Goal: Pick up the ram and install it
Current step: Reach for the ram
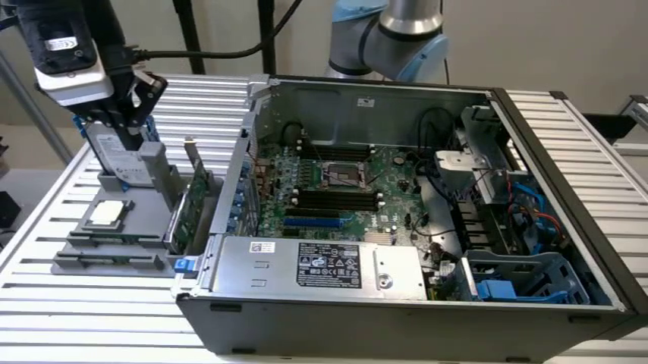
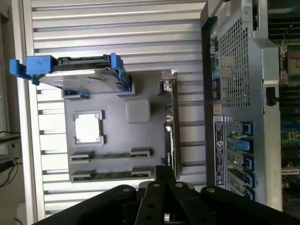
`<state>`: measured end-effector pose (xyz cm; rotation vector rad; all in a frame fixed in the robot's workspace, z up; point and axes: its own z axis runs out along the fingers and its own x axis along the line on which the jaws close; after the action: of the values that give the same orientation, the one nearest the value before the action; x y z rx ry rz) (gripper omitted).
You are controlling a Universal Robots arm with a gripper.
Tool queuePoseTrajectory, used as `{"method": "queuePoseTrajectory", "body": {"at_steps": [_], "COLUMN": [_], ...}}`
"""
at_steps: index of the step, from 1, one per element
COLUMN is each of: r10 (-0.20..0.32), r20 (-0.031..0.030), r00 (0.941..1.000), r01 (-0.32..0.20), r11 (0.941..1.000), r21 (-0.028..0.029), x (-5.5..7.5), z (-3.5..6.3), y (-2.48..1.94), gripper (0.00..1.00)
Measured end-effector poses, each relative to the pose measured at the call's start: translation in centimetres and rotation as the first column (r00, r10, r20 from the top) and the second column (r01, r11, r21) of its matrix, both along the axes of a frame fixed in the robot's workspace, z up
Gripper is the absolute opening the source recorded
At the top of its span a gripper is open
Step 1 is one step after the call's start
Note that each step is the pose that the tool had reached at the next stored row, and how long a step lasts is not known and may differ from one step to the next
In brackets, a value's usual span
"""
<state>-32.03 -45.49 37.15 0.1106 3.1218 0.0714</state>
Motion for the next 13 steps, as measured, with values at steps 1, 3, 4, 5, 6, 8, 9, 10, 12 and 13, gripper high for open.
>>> {"method": "queuePoseTrajectory", "body": {"at_steps": [1,3,4,5,6,8,9,10,12,13], "r10": [0.000,0.000,0.000,0.000,0.000,0.000,0.000,0.000,0.000,0.000], "r20": [-0.0002,-0.0007,-0.0010,-0.0012,-0.0014,-0.0021,-0.0023,-0.0026,-0.0033,-0.0037], "r00": [1.0000,1.0000,1.0000,1.0000,1.0000,1.0000,1.0000,1.0000,1.0000,1.0000], "r01": [0.000,0.000,0.000,0.000,0.000,0.000,0.000,0.000,0.000,0.000], "r11": [1.0000,1.0000,1.0000,1.0000,1.0000,1.0000,1.0000,1.0000,1.0000,1.0000], "r21": [-0.0002,-0.0005,-0.0009,-0.0010,-0.0012,-0.0018,-0.0020,-0.0024,-0.0030,-0.0033], "x": [-0.5,-1.4,-1.8,-2.3,-2.7,-3.6,-4.1,-4.6,-5.5,-5.9], "z": [-0.06,-0.17,-0.22,-0.27,-0.33,-0.42,-0.48,-0.53,-0.62,-0.66], "y": [-0.06,-0.17,-0.22,-0.27,-0.33,-0.44,-0.49,-0.54,-0.64,-0.70], "gripper": [0.00,0.00,0.00,0.00,0.00,0.00,0.00,0.00,0.00,0.00]}}
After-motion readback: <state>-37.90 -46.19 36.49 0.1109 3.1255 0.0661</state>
